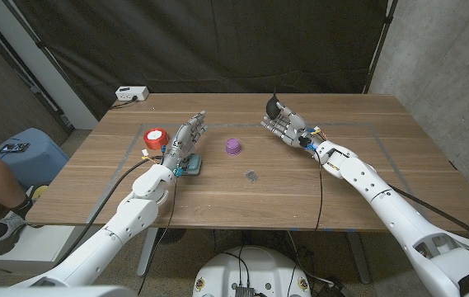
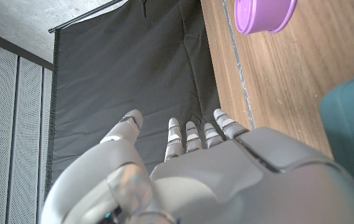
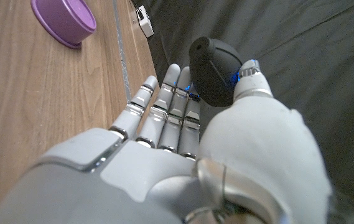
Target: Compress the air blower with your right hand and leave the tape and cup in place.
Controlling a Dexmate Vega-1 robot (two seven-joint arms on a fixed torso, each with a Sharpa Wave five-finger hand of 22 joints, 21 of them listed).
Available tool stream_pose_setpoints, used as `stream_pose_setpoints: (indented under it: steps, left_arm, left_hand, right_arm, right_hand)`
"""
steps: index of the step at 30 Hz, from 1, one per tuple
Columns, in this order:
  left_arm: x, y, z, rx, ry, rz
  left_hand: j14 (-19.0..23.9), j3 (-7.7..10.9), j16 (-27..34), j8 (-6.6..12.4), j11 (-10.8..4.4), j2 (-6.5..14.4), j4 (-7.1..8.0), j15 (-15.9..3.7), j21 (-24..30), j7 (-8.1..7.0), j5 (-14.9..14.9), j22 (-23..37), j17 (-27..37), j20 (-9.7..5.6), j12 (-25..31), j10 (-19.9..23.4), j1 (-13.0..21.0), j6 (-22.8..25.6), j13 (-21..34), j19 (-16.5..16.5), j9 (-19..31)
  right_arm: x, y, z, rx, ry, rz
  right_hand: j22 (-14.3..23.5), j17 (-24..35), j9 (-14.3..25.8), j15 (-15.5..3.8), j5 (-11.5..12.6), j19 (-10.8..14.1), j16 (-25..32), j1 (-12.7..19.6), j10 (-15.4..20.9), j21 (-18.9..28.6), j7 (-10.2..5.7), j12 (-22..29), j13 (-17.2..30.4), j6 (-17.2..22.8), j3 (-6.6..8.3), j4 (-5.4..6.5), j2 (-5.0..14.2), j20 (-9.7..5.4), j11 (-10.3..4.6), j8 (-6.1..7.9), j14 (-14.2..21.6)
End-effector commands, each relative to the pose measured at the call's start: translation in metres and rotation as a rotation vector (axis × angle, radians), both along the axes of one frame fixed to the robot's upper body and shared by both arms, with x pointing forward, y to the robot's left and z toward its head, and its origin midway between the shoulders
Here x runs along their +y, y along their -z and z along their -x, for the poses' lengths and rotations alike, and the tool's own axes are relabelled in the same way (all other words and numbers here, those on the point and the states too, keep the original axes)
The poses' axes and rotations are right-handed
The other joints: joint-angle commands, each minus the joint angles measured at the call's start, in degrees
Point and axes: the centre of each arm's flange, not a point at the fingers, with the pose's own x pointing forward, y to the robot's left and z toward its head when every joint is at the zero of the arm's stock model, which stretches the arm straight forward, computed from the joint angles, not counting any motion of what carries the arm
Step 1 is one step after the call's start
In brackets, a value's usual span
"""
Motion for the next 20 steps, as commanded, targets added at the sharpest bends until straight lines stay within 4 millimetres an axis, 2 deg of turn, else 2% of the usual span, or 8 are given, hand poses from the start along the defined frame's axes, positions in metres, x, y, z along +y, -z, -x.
stream_pose_setpoints:
  steps: [1, 20]
  left_arm:
    - [-0.0033, -0.0008, 0.0009, 0.001, -0.001, -0.001]
    - [-0.0107, -0.0027, 0.0036, 0.001, -0.005, -0.003]
  left_hand:
    - [0.23, 0.05, 0.00, -0.17, 0.17, 0.01, 0.41, 0.13, 0.02, 0.03, 0.40, 0.27, 0.15, 0.29, 0.05, 0.46, 0.66, 0.71, 0.10, -0.01, 0.20]
    - [0.18, 0.05, -0.02, -0.18, 0.15, 0.01, 0.41, 0.10, 0.01, 0.00, 0.40, 0.27, 0.15, 0.31, 0.02, 0.41, 0.71, 0.74, 0.10, -0.02, 0.20]
  right_arm:
    - [-0.0036, 0.0008, 0.0009, 0.002, -0.006, -0.010]
    - [-0.0107, 0.0015, 0.0022, 0.006, -0.013, -0.019]
  right_hand:
    - [0.25, 0.30, 0.07, -1.11, 0.18, -0.27, -0.04, -0.13, -0.18, 0.17, 0.00, 0.00, 0.26, -0.18, -0.07, -0.32, 0.23, 0.03, -0.18, 0.15, -0.08]
    - [0.25, 0.13, 0.00, -1.14, 0.24, -0.36, -0.34, -0.21, -0.49, 0.24, -0.11, -0.09, 0.60, -0.34, -0.13, -0.48, 0.26, 0.08, -0.01, 0.25, -0.25]
